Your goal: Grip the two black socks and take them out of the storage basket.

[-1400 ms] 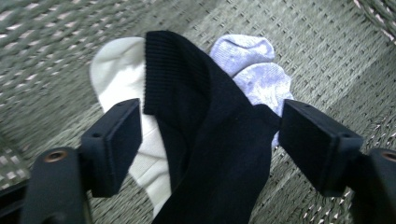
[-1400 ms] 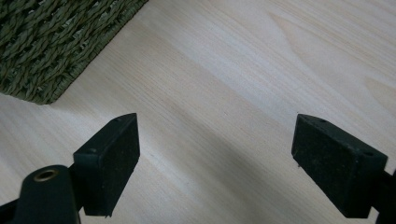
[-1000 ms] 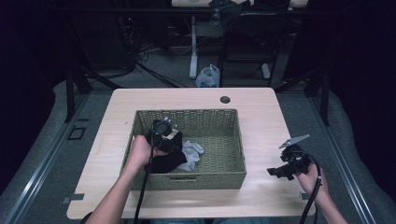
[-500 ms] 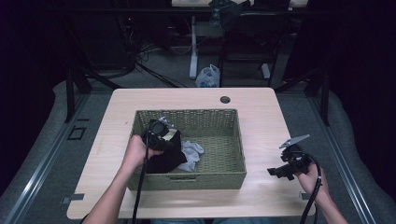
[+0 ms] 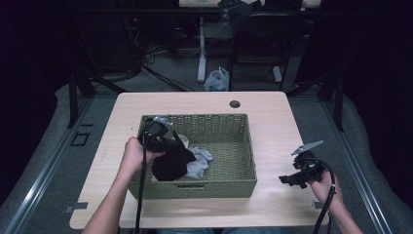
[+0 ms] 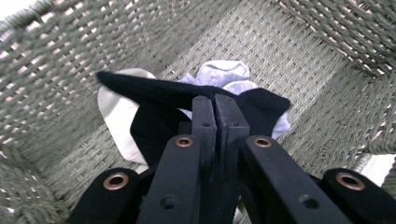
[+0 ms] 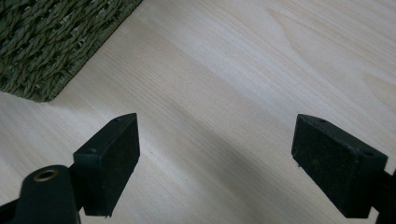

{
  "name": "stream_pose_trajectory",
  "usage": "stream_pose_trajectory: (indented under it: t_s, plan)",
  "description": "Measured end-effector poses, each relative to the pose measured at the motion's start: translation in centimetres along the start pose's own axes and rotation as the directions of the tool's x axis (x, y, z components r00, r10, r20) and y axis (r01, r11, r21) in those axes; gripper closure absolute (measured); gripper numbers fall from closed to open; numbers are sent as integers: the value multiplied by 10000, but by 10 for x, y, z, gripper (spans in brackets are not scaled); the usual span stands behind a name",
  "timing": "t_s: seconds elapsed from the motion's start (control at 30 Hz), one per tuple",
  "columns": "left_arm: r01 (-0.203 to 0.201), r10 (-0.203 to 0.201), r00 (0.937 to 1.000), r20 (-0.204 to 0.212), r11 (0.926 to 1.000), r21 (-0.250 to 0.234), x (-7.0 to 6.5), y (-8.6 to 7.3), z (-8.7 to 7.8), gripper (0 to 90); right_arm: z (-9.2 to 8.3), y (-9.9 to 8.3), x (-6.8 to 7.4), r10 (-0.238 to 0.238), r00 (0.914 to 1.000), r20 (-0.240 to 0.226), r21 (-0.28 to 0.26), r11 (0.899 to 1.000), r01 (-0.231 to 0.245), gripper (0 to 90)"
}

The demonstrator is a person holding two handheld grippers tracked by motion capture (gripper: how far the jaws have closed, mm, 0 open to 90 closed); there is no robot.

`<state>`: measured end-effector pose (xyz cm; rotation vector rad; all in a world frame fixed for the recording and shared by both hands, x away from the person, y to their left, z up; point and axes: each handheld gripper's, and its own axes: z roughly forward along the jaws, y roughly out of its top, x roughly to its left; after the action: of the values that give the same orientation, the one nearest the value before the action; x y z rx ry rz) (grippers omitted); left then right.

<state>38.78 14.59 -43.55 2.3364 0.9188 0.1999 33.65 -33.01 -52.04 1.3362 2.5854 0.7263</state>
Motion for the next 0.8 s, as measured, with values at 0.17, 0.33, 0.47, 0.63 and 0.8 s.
stream_pose_trajectory:
  t_s: [0.17,0.33,0.47,0.63,0.8]
  plan:
    - [70,-73,9999,-85,9994,-326,0,1,-8,877,0,0,0,6,10000,95,60,10000,-7,146]
    - [46,-54,9999,-125,9982,-592,-1,4,-17,878,0,0,0,-37,9999,95,43,10000,37,146]
    - [-27,15,9998,-182,9976,-698,-1,7,-25,879,0,0,1,-24,9998,174,116,9999,22,146]
    - [-69,38,9995,-301,9948,-1018,0,13,-38,880,0,0,1,-28,9999,146,157,9999,26,146]
    - [-222,187,9990,-397,9957,-902,0,21,-45,879,1,0,1,-59,9999,100,149,9999,57,146]
